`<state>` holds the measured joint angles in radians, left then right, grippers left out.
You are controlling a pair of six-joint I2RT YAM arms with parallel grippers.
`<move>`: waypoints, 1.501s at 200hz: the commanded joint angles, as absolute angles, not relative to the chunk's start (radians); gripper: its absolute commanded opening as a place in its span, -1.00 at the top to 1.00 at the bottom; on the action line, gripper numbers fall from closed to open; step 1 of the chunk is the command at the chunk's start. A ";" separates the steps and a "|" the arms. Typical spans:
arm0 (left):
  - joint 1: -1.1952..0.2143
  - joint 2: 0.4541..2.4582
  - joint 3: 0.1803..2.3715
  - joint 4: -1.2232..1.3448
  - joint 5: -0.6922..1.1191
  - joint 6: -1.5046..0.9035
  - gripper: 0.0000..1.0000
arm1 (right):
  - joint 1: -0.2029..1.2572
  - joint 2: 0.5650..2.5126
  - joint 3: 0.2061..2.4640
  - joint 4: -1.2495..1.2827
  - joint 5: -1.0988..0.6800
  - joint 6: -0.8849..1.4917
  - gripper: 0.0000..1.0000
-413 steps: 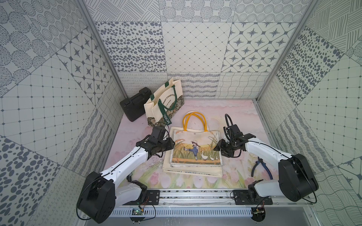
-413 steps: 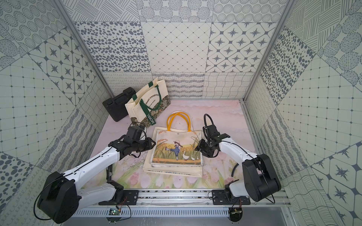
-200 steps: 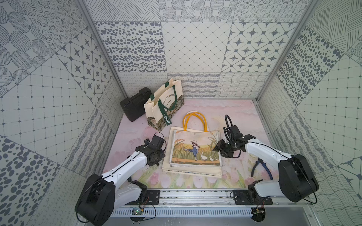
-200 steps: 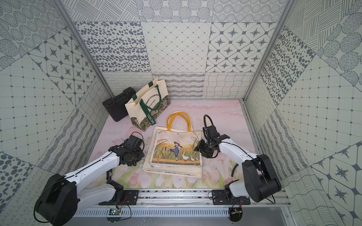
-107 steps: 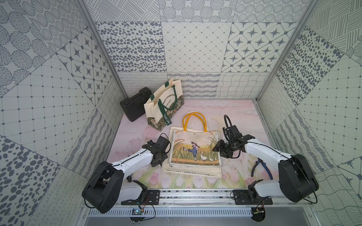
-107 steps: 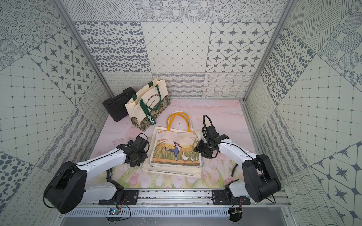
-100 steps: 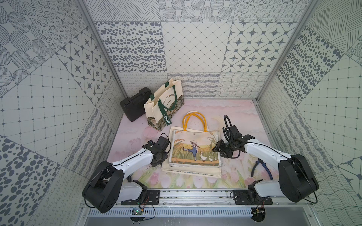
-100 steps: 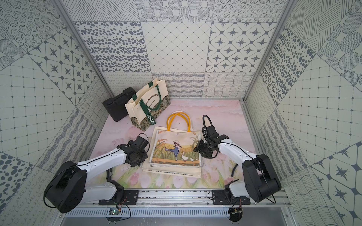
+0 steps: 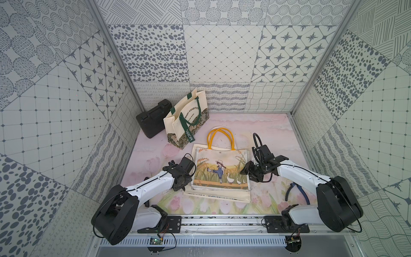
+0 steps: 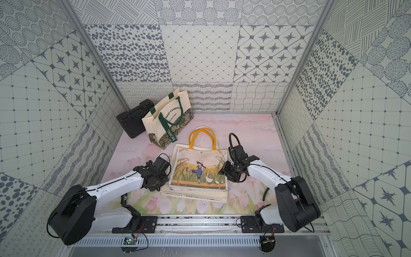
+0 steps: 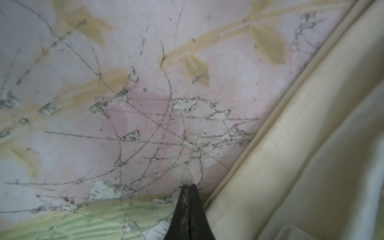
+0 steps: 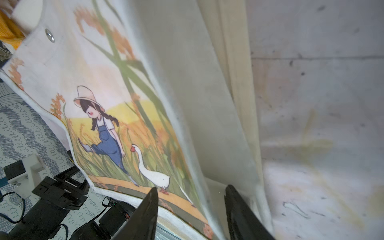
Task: Put away the canvas bag
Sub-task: Adjust the canvas bag at the center of the board.
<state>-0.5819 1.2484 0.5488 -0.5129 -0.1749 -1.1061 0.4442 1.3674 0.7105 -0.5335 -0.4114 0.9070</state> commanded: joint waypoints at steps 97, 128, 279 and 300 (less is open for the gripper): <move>-0.641 1.235 0.554 -0.519 -0.086 -1.160 1.00 | 0.517 1.365 0.657 -0.390 -0.472 1.050 -0.06; -0.644 1.238 0.549 -0.511 -0.085 -1.164 1.00 | 0.517 1.355 0.631 -0.360 -0.482 1.099 0.06; -0.646 1.238 0.540 -0.499 -0.087 -1.153 1.00 | 0.486 1.273 0.590 -0.226 -0.529 1.274 0.69; -0.646 1.240 0.540 -0.495 -0.086 -1.155 1.00 | 0.485 1.292 0.566 -0.157 -0.564 1.308 0.68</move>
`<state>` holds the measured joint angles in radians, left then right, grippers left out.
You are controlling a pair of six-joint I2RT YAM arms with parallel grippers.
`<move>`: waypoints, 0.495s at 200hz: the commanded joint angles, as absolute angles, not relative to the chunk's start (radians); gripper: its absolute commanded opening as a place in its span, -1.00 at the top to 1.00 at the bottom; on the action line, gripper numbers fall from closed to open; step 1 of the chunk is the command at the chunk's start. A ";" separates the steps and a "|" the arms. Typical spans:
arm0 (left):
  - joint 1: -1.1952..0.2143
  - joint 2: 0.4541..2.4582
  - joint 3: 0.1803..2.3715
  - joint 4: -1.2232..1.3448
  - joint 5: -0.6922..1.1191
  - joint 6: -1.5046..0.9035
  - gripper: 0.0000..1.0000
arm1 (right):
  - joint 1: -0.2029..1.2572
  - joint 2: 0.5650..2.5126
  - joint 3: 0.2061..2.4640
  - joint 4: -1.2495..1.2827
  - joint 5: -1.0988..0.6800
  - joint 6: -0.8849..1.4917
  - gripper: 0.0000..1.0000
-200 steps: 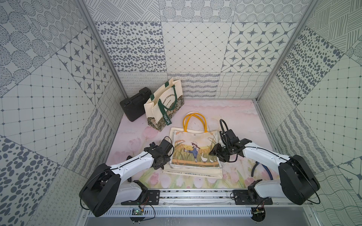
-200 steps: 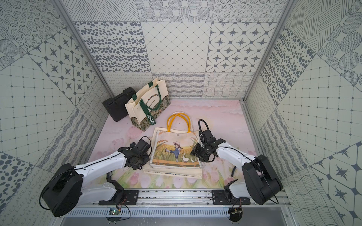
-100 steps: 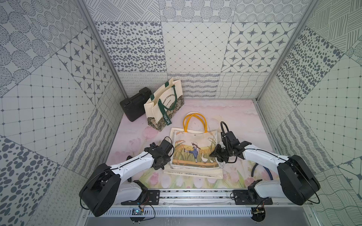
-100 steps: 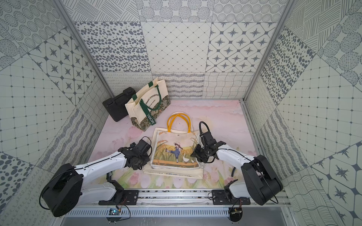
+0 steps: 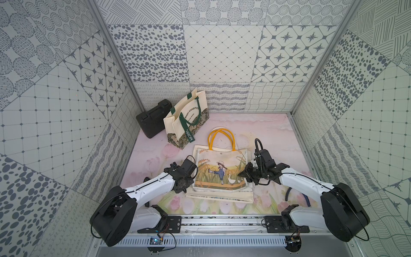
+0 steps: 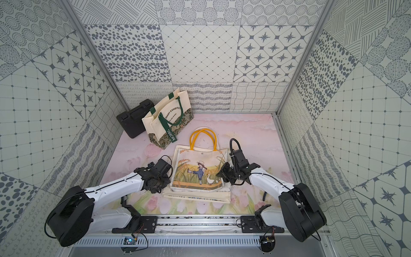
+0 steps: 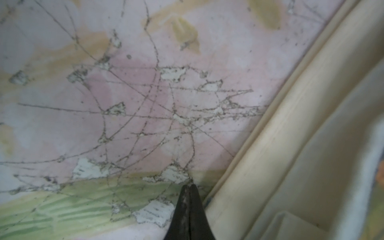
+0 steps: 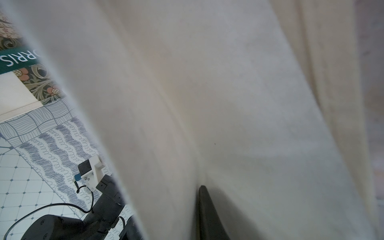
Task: Put away the canvas bag
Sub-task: Adjust the canvas bag at the center of the board.
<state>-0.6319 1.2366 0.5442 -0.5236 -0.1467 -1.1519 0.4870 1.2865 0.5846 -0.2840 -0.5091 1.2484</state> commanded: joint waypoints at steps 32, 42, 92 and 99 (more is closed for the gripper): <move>-0.646 1.241 0.537 -0.491 -0.087 -1.156 1.00 | 0.485 1.305 0.526 -0.048 -0.605 1.376 0.68; -0.646 1.244 0.539 -0.490 -0.086 -1.154 1.00 | 0.485 1.305 0.534 -0.084 -0.600 1.352 0.67; -0.646 1.236 0.542 -0.501 -0.091 -1.152 1.00 | 0.471 1.277 0.534 -0.203 -0.569 1.286 0.41; -0.645 1.231 0.544 -0.506 -0.098 -1.150 1.00 | 0.468 1.269 0.534 -0.240 -0.555 1.258 0.29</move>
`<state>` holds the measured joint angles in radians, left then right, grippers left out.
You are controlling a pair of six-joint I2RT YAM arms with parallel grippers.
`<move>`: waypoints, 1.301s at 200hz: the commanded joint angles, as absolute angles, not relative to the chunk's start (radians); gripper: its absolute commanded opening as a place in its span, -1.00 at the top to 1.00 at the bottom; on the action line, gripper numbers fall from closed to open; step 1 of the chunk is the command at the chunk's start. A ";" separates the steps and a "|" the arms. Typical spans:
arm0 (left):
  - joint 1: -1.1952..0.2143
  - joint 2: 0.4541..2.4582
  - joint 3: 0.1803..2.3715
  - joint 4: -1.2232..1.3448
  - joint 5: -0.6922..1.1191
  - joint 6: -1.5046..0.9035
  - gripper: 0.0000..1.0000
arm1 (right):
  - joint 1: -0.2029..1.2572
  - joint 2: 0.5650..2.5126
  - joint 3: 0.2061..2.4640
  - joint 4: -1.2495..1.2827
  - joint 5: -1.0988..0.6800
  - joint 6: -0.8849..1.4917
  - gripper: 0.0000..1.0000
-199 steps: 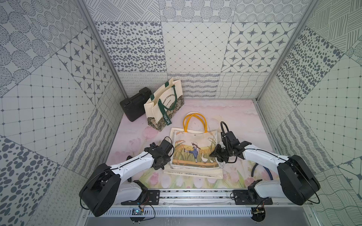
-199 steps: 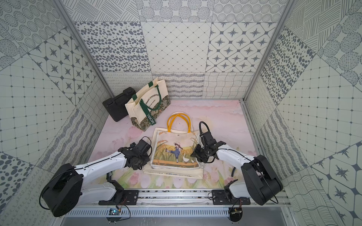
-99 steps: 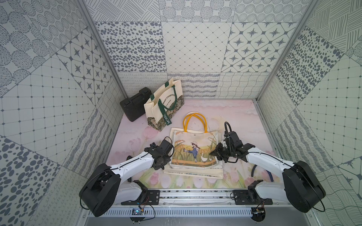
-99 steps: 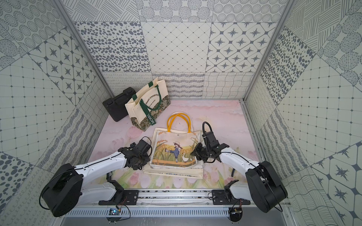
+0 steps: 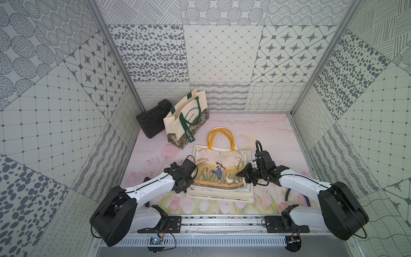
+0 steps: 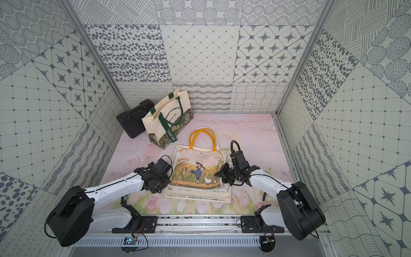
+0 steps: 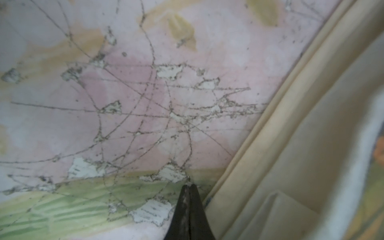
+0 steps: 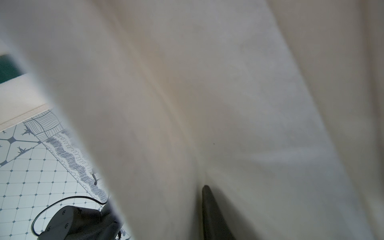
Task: Put away the canvas bag
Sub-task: Adjust the canvas bag at the center of the board.
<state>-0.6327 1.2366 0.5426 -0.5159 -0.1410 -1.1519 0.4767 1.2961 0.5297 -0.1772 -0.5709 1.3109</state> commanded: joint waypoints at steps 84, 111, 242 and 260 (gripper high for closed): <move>-0.656 0.913 0.667 -0.759 -0.372 -0.925 0.88 | 0.395 1.051 0.759 -0.761 -0.131 0.949 0.11; -0.657 0.854 0.693 -0.612 -0.207 -0.738 0.95 | 0.439 1.095 0.784 -0.675 -0.226 0.931 0.57; -0.862 1.656 0.903 -0.070 0.206 -0.787 1.00 | 0.711 1.679 0.786 0.018 -0.534 1.087 1.00; -0.848 1.723 0.887 0.013 0.262 -0.834 1.00 | 0.709 1.761 0.782 0.064 -0.546 1.085 1.00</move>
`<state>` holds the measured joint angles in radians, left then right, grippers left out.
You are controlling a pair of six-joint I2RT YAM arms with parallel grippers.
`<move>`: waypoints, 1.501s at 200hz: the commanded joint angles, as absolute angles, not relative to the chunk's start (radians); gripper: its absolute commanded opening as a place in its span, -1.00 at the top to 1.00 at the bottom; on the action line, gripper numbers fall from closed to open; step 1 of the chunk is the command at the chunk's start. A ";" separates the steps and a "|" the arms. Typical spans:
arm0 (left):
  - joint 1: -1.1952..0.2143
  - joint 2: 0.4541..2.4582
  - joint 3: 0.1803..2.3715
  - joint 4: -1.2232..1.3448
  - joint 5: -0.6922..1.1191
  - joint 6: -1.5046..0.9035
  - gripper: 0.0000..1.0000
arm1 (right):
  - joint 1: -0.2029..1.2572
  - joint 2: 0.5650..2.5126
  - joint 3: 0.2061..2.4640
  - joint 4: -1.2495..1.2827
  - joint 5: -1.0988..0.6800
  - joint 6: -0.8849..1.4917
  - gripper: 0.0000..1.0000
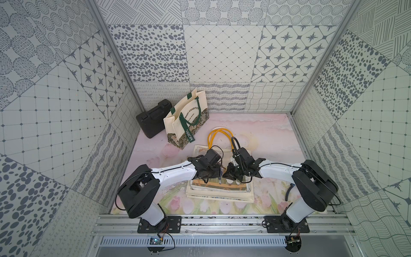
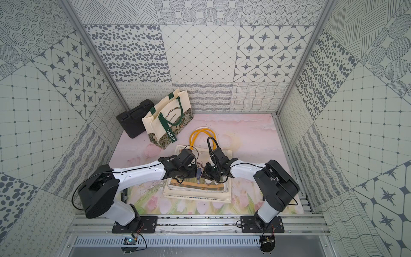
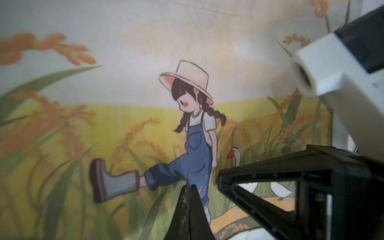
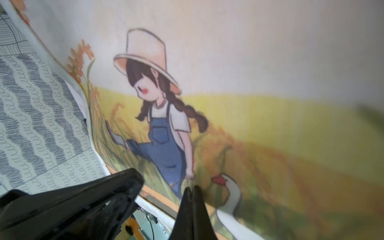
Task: Put away the canvas bag
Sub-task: Adjust the canvas bag at the center of the board.
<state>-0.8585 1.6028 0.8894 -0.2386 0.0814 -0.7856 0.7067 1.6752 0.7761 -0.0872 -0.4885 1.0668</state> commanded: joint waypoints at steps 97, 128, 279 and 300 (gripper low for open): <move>-0.686 1.647 0.681 -0.037 0.262 -0.884 1.00 | 0.550 1.717 0.504 0.107 -0.521 1.047 1.00; -0.649 1.567 0.621 -0.089 0.242 -0.863 1.00 | 0.489 1.646 0.478 -0.022 -0.480 0.956 1.00; -0.599 1.238 0.503 -0.390 0.132 -0.849 1.00 | 0.424 1.265 0.496 -0.562 -0.139 0.893 1.00; -0.598 1.187 0.512 -0.415 0.143 -0.860 1.00 | 0.429 1.184 0.533 -0.609 -0.148 0.890 1.00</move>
